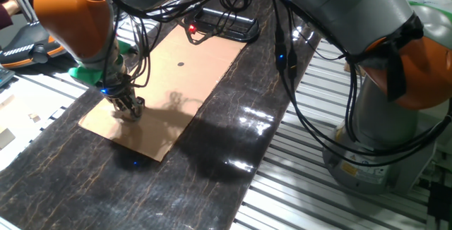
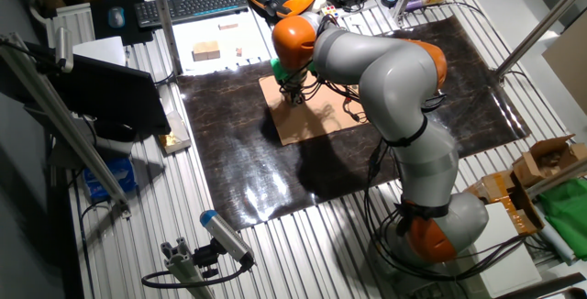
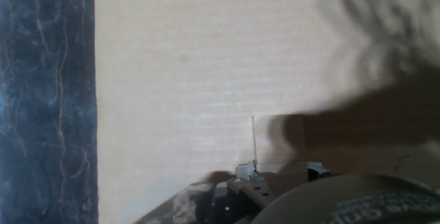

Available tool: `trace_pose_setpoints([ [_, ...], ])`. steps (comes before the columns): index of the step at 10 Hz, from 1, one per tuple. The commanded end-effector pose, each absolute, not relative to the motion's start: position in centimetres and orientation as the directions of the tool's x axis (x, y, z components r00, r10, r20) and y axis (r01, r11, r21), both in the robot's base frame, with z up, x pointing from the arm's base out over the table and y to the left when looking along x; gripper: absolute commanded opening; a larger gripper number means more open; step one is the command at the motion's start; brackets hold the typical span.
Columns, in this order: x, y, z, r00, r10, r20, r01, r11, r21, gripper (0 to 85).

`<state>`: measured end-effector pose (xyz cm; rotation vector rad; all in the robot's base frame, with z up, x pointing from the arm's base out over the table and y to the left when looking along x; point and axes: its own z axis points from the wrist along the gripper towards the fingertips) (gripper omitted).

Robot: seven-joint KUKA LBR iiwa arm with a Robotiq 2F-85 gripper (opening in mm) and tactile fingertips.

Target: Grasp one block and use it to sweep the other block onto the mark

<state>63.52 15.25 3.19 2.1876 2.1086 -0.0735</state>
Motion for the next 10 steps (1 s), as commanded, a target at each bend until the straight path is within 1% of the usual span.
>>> trace_pose_setpoints([
  [1, 63.53, 15.20, 3.16, 0.038, 0.994, -0.104, 0.999, -0.034, 0.040, 0.7],
  [10, 63.47, 14.48, 2.96, 0.039, 0.994, -0.105, 0.998, -0.035, 0.046, 0.7],
])
